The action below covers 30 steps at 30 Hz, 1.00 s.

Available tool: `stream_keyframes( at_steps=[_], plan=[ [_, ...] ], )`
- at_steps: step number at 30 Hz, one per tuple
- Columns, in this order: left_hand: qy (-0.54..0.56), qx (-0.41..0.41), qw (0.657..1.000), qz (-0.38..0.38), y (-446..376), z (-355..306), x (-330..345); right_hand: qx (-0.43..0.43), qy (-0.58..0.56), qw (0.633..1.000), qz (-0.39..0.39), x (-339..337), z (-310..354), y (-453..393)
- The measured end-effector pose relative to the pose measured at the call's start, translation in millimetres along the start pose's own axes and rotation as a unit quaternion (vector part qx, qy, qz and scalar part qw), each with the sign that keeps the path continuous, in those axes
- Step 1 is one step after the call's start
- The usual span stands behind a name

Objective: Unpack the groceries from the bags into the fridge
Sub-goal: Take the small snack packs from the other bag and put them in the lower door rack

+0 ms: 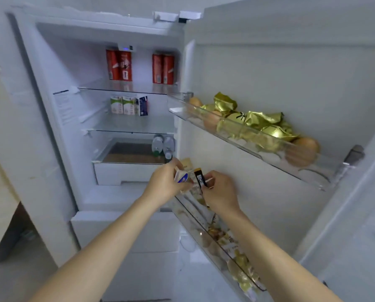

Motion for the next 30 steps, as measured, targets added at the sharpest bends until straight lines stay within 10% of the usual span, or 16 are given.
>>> stream_keyframes(
  at_steps=[9, 17, 30],
  plan=[
    [-0.124, 0.033, 0.988, 0.086, -19, 29, 46, -0.034, 0.159, 0.987, -0.014, 30, -23, -14],
    [-0.253, 0.127, 0.959, -0.014, 0, 8, 1, -0.120, 0.194, 0.973, -0.025, 18, 18, 1],
    [-0.409, -0.042, 0.897, -0.164, 159, -15, -165, -0.404, 0.076, 0.909, 0.072, 91, 170, 97]
  ],
)
Point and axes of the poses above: each hand's wrist, its own y-axis away from the middle knuckle, its own x-axis out of the palm, z = x × y, the point moved 8 cm from there along -y, towards the middle knuckle, and after that the axes turned 7 degrees about x, right-handed, at the moved point
